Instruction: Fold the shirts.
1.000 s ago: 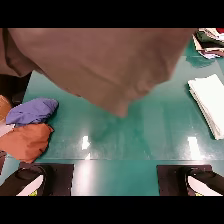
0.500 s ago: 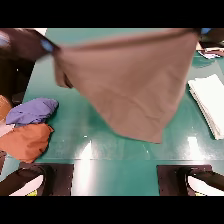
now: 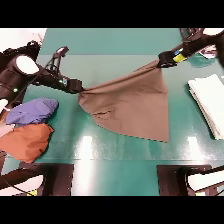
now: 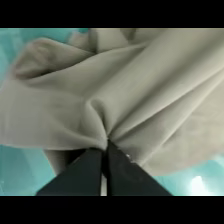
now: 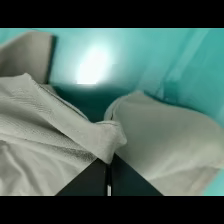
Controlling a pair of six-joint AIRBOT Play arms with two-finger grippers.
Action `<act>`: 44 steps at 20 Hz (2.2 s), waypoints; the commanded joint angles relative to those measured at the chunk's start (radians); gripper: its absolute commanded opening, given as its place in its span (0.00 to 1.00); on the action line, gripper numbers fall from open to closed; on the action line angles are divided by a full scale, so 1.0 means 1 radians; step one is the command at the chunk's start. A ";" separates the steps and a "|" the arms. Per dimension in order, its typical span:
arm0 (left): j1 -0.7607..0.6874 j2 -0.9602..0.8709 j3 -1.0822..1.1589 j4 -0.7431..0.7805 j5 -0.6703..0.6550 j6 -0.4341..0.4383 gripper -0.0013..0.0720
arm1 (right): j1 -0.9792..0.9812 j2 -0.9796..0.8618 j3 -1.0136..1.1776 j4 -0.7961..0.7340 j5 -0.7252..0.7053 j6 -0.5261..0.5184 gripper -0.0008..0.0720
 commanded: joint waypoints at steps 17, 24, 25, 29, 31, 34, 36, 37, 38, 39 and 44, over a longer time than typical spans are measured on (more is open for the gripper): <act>0.212 -0.017 -0.034 -0.057 -0.006 0.056 0.74 | 0.000 0.267 -0.452 0.001 -0.052 0.000 0.03; 0.196 -0.189 -0.124 -0.230 0.027 0.201 0.74 | 0.000 0.272 -0.510 0.002 -0.049 0.000 0.03; 0.185 -0.208 -0.124 -0.227 0.053 0.216 0.78 | 0.000 0.272 -0.510 0.002 -0.049 0.000 0.03; 0.149 -0.225 -0.124 -0.225 0.240 0.187 0.91 | 0.000 0.272 -0.510 0.002 -0.049 0.000 0.03; 0.149 -0.225 -0.124 -0.229 0.261 0.182 0.86 | 0.000 0.272 -0.510 0.002 -0.047 0.000 0.03; 0.149 -0.225 -0.124 -0.223 0.237 0.182 0.34 | 0.000 0.272 -0.510 0.002 -0.048 0.000 0.03; 0.151 -0.224 -0.121 -0.223 0.226 0.181 0.05 | 0.000 0.272 -0.510 0.001 -0.048 0.000 0.03; 0.156 -0.220 -0.113 -0.220 0.217 0.181 0.05 | -0.006 0.272 -0.510 0.001 -0.048 -0.001 0.03; 0.163 -0.219 -0.090 -0.215 0.193 0.181 0.05 | -0.019 0.276 -0.510 0.001 -0.045 -0.006 0.03; 0.172 -0.219 -0.060 -0.206 0.162 0.181 0.05 | -0.039 0.284 -0.510 0.000 -0.041 -0.019 0.07; 0.189 -0.219 0.092 -0.172 0.050 0.182 0.05 | -0.204 0.326 -0.510 0.001 -0.016 -0.019 0.49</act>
